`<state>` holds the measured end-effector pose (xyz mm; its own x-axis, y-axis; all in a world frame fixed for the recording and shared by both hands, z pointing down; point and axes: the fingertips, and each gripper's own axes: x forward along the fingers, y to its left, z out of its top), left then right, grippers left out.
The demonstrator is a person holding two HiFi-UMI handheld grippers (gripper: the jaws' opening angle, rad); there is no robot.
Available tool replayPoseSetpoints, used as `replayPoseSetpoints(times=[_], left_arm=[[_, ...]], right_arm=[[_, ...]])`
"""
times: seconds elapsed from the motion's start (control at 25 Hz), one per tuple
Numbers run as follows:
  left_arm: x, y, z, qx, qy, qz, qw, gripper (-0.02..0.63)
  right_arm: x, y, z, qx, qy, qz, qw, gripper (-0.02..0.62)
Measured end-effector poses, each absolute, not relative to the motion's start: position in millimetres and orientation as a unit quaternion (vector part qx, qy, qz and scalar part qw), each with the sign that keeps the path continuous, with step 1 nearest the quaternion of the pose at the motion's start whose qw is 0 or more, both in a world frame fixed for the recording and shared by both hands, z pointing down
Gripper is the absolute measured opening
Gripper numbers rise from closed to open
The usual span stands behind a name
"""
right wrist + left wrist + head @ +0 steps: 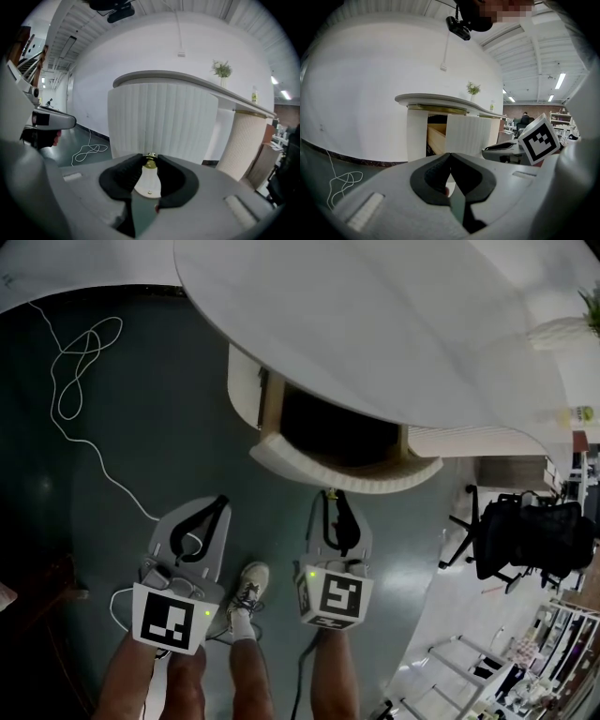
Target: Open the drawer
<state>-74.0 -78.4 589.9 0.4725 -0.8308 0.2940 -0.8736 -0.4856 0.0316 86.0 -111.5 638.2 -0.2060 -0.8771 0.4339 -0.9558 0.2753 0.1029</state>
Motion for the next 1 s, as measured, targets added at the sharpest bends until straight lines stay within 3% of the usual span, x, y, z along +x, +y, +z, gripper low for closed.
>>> replayPoseSetpoints(times=[1.0], left_arm=[[-63,-26,601,0.858,-0.479,0.143,0.12,0.009]], right_arm=[[94,-33,641,0.587,-0.775,0.086,0.216,0.107]])
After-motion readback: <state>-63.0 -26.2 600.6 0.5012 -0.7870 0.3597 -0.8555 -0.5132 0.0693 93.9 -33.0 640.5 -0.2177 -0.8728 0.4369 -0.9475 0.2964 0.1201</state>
